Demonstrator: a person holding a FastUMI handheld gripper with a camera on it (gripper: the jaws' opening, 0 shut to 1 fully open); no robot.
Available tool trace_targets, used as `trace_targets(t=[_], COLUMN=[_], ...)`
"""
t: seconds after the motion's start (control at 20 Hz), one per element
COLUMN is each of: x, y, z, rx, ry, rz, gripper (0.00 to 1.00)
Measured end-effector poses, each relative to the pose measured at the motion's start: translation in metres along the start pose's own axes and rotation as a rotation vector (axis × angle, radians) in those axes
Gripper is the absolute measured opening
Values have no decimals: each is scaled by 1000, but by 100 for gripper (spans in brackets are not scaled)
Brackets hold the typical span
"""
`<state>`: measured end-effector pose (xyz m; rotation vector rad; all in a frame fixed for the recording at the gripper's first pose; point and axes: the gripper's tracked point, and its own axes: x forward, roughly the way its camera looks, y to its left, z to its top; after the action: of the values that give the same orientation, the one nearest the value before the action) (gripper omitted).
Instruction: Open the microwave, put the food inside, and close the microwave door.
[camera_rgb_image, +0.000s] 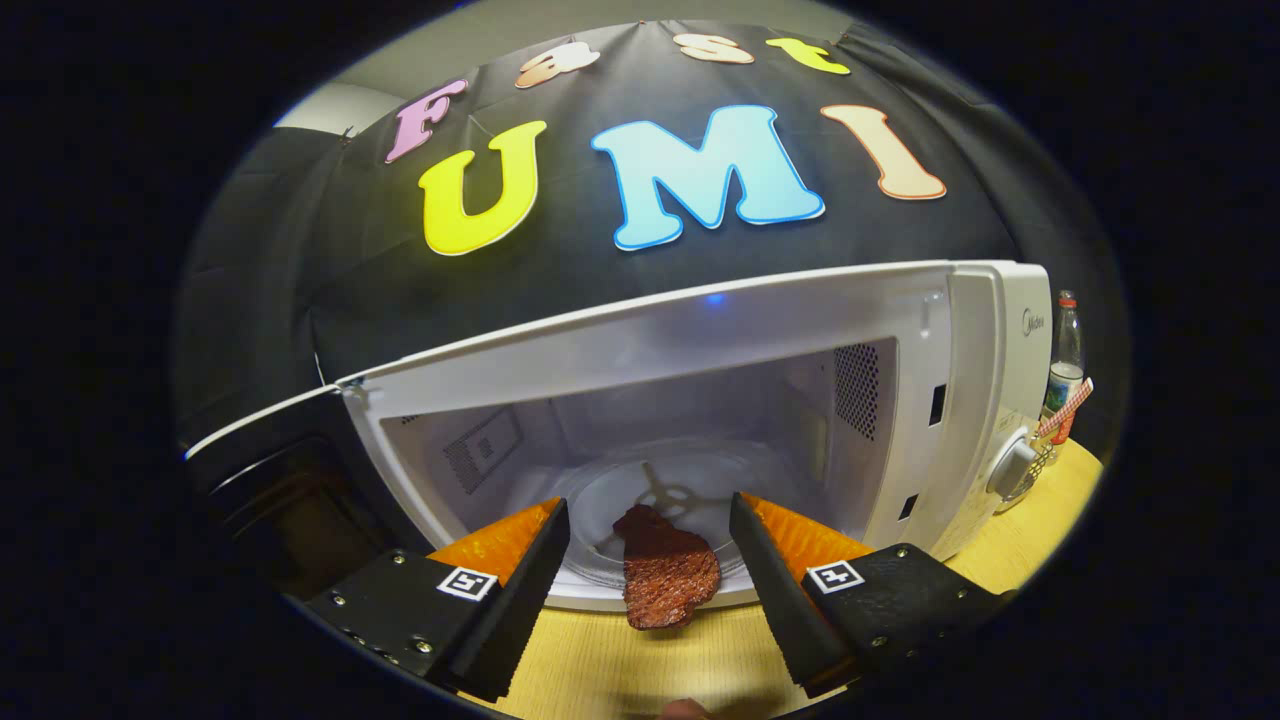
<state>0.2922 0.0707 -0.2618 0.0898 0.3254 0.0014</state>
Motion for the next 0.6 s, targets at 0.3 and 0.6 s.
trace_targets(t=[0.3,0.6], x=[-71,-151], y=[29,74], z=[45,78], rx=[-96,-84], ry=[-85,-144], rz=[88,214], gripper=[97,97])
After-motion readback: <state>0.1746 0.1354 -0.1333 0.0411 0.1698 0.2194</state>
